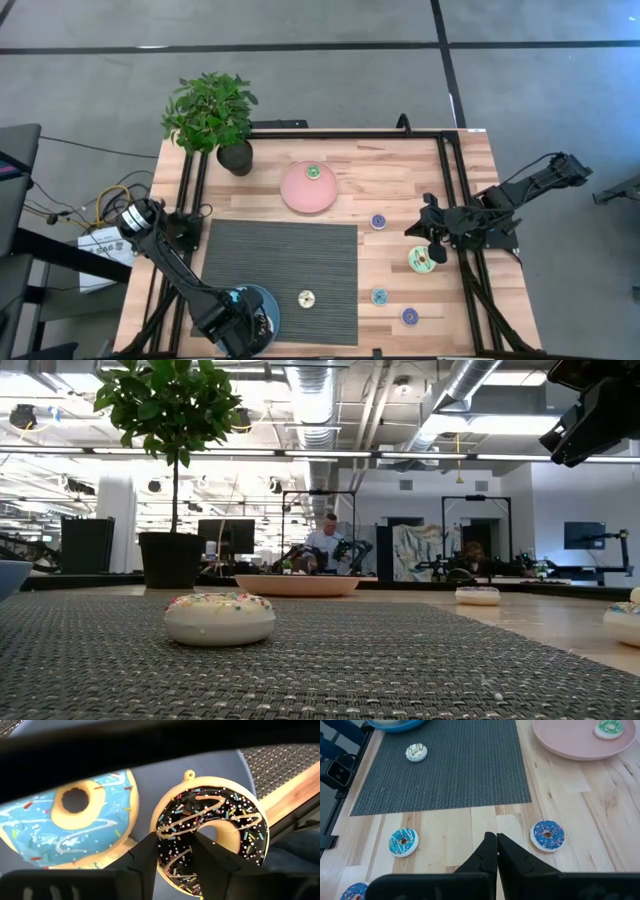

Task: Pick & Place donuts
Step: Put the big black donut on the blue plate, then put the top small dark blue donut on the pink plate

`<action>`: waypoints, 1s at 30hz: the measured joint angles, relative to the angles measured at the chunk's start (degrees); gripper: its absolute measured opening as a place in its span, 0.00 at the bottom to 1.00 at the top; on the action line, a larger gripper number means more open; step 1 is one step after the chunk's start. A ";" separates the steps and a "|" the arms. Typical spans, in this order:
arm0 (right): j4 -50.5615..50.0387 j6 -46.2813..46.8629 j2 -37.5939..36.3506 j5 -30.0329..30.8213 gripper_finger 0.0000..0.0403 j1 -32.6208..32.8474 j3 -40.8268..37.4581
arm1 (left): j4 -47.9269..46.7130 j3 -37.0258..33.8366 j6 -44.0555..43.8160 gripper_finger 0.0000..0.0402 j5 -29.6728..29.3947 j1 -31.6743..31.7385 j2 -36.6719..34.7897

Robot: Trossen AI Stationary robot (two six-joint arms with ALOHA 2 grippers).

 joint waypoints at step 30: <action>1.06 0.02 0.00 -0.07 0.00 0.00 0.00 | 1.78 0.00 -3.52 0.47 -0.40 1.35 -0.81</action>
